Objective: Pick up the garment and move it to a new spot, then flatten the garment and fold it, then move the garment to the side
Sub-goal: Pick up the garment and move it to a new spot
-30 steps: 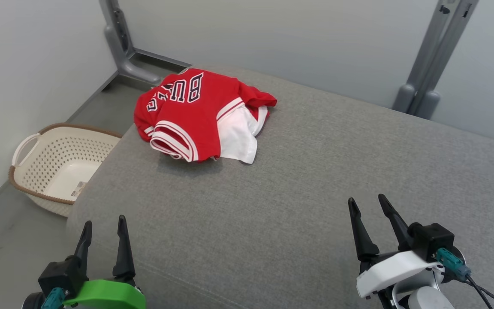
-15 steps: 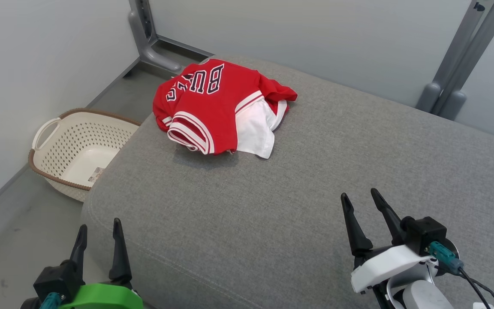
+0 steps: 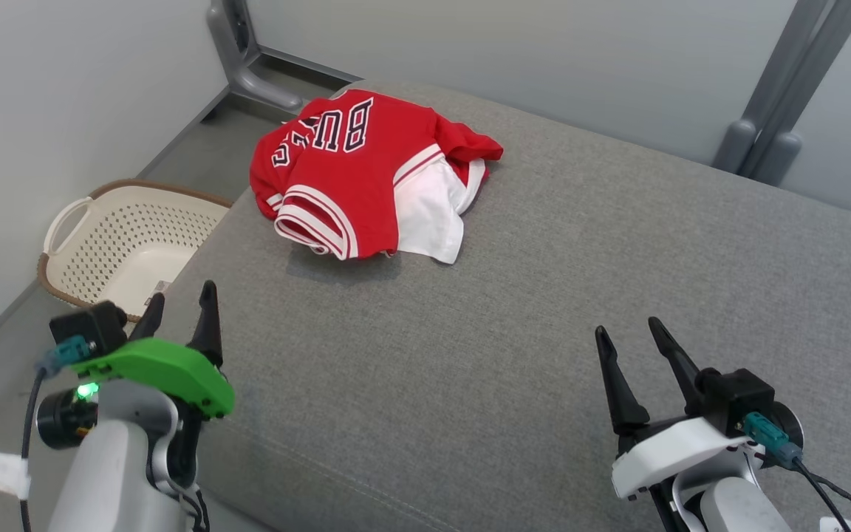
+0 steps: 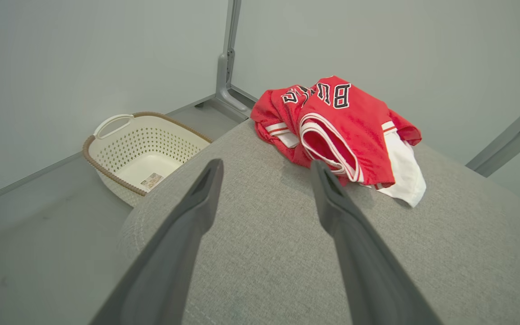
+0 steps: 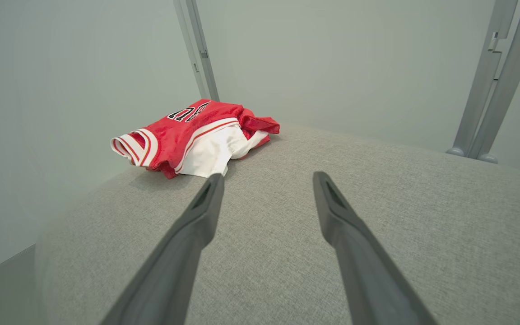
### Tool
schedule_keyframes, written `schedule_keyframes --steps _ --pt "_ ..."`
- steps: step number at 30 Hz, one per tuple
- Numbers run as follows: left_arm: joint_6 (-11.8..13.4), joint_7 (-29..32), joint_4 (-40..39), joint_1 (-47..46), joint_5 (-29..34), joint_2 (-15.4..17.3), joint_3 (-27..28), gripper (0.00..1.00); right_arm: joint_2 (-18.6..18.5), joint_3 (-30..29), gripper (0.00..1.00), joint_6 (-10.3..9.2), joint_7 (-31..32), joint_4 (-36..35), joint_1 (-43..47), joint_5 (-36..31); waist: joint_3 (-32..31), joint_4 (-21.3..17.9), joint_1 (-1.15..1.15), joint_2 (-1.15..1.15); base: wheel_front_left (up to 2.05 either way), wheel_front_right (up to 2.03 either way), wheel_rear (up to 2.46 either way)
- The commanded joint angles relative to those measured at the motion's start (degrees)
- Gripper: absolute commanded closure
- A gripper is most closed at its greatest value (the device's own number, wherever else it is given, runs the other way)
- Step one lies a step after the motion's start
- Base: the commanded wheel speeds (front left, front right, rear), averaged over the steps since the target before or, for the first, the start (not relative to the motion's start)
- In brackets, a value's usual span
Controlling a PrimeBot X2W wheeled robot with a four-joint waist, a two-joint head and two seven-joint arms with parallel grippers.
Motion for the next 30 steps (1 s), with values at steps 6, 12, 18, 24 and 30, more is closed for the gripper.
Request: schedule_keyframes --steps 6,12,18,24,30 --pt "-1.4 4.0 9.6 -13.2 -3.2 1.2 1.0 0.0 -0.3 0.2 0.0 -0.02 2.3 -2.4 -2.2 -3.4 6.3 -5.5 0.0 0.0 0.0 0.0 0.0" --pt "-1.9 4.9 17.8 -22.7 -5.7 2.9 3.1 0.0 -0.3 0.5 0.0 -0.02 4.9 -6.1 -3.7 -6.2 12.2 -10.1 0.0 0.0 0.0 0.0 0.0" --pt "-2.3 5.9 24.6 -29.3 -8.0 5.4 5.0 0.0 -0.3 1.1 0.0 -0.02 7.7 -11.2 -3.8 -8.7 18.2 -14.8 0.0 0.0 0.0 0.0 0.0" --pt "-2.7 6.1 29.4 -32.8 -10.2 7.9 7.1 0.0 -0.2 1.8 0.0 -0.02 9.1 -14.2 -2.8 -9.2 21.6 -18.7 0.0 0.0 0.0 0.0 0.0" --pt "-1.4 9.7 34.4 -34.1 -12.1 9.0 8.2 0.0 -0.2 2.0 0.0 -0.02 9.1 -15.5 -2.4 -9.0 22.1 -20.9 0.0 0.0 0.0 0.0 0.0"
